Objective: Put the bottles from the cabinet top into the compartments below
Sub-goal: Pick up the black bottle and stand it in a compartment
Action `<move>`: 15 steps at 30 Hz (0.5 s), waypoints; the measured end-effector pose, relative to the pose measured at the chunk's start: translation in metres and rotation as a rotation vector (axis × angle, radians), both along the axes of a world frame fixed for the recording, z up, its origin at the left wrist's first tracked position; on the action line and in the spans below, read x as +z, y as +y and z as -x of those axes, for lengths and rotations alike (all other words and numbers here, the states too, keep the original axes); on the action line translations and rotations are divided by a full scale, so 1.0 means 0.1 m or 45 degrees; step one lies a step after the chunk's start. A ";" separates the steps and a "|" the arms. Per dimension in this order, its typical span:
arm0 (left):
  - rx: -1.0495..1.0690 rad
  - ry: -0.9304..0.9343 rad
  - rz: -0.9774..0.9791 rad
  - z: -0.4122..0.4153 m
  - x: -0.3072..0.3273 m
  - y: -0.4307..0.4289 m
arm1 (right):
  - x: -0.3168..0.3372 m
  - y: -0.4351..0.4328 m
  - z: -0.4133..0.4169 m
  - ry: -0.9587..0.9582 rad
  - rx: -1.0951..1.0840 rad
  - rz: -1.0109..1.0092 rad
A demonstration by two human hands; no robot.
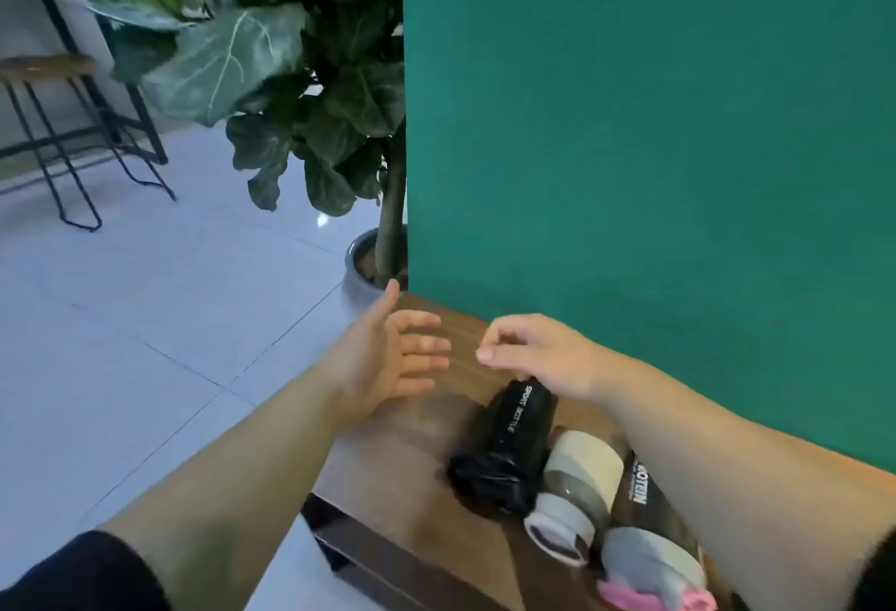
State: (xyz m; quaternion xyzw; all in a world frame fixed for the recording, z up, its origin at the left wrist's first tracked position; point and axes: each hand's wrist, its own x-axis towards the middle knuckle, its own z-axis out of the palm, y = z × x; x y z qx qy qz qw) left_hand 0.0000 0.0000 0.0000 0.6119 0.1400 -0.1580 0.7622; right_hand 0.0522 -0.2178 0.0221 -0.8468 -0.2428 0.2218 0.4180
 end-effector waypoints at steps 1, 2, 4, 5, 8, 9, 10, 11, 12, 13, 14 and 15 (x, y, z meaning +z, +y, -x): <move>0.017 0.024 0.018 0.10 -0.16 -0.01 | -0.15 0.01 0.08 -0.161 0.059 0.141; 0.035 0.045 0.002 0.19 -0.30 -0.01 | -0.28 0.02 0.14 -0.336 0.107 0.276; 0.035 0.038 -0.004 0.45 -0.61 0.00 | -0.54 0.02 0.31 -0.561 0.159 0.464; 0.034 0.024 0.020 0.59 -0.76 0.01 | -0.64 0.02 0.41 -0.645 0.172 0.536; 0.083 0.025 0.100 1.05 -1.06 0.05 | -0.86 0.02 0.68 -0.754 0.200 0.763; 0.102 0.048 0.140 1.19 -1.14 0.05 | -0.91 0.02 0.76 -0.779 0.219 0.851; 0.128 0.069 0.155 1.32 -1.23 0.06 | -0.97 0.01 0.84 -0.796 0.245 0.957; 0.148 0.076 0.171 1.45 -1.30 0.06 | -1.03 0.00 0.91 -0.815 0.278 1.042; 0.163 0.072 0.168 1.56 -1.36 0.06 | -1.06 0.00 0.97 -0.841 0.299 1.120; 0.189 0.071 0.192 1.65 -1.42 0.06 | -1.09 -0.01 1.01 -0.875 0.310 1.183; 0.227 0.074 0.222 1.74 -1.47 0.05 | -1.10 -0.01 1.04 -0.913 0.322 1.240; 0.267 0.078 0.257 1.83 -1.51 0.04 | -1.11 0.01 1.07 -0.950 0.326 1.286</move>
